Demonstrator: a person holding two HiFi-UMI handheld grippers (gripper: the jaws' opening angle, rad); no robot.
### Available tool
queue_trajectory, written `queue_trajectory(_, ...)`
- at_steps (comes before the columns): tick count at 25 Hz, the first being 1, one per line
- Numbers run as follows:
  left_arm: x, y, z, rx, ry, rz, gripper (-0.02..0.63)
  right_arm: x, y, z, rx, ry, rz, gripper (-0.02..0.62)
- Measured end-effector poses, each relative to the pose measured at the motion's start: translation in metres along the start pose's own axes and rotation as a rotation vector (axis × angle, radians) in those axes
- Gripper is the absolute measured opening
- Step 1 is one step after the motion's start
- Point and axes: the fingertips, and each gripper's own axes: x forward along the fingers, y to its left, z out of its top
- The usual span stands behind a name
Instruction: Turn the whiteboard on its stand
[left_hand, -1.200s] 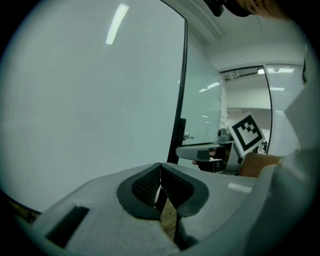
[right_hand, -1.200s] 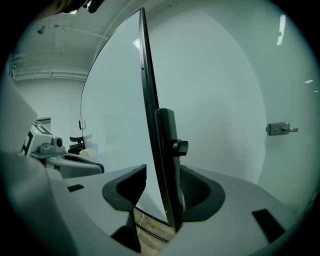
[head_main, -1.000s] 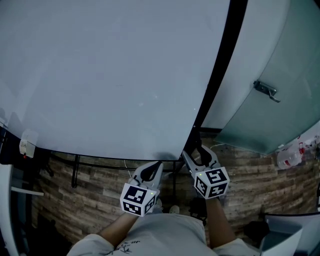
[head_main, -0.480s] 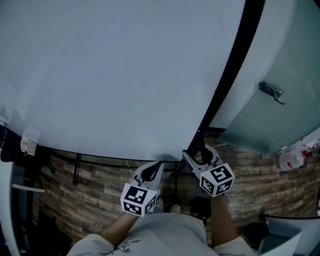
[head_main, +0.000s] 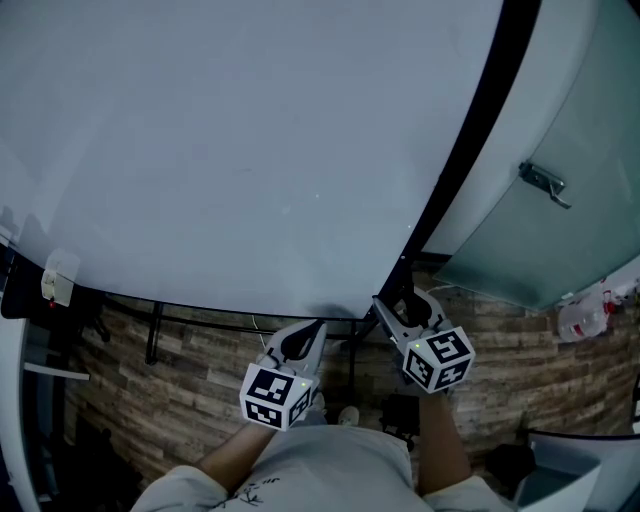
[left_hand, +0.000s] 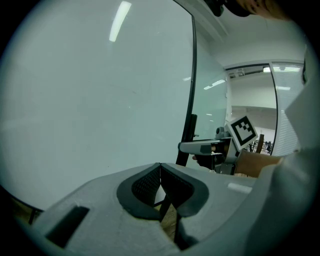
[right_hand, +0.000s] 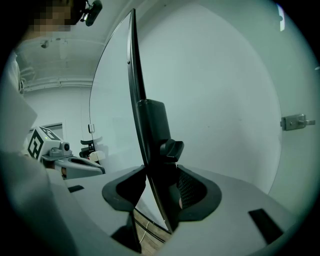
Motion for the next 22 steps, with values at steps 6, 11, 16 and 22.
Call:
queue_trajectory(6, 0.004, -0.021, -0.005, 0.0, 0.011, -0.005, 0.011, -0.023, -0.026, 0.0, 0.011, -0.01, -0.032, 0.186)
queue_trajectory(11, 0.005, -0.033, -0.009, 0.005, 0.02, -0.019, 0.011, -0.045, -0.05, -0.003, 0.015, -0.016, -0.076, 0.176)
queue_trajectory(16, 0.011, -0.044, -0.009, 0.012, 0.025, -0.037, 0.011, -0.067, -0.079, -0.003, 0.028, -0.035, -0.126, 0.169)
queue_trajectory(22, 0.034, -0.082, -0.006, 0.036, 0.038, -0.056, 0.011, -0.115, -0.14, -0.005, 0.038, -0.061, -0.189, 0.167)
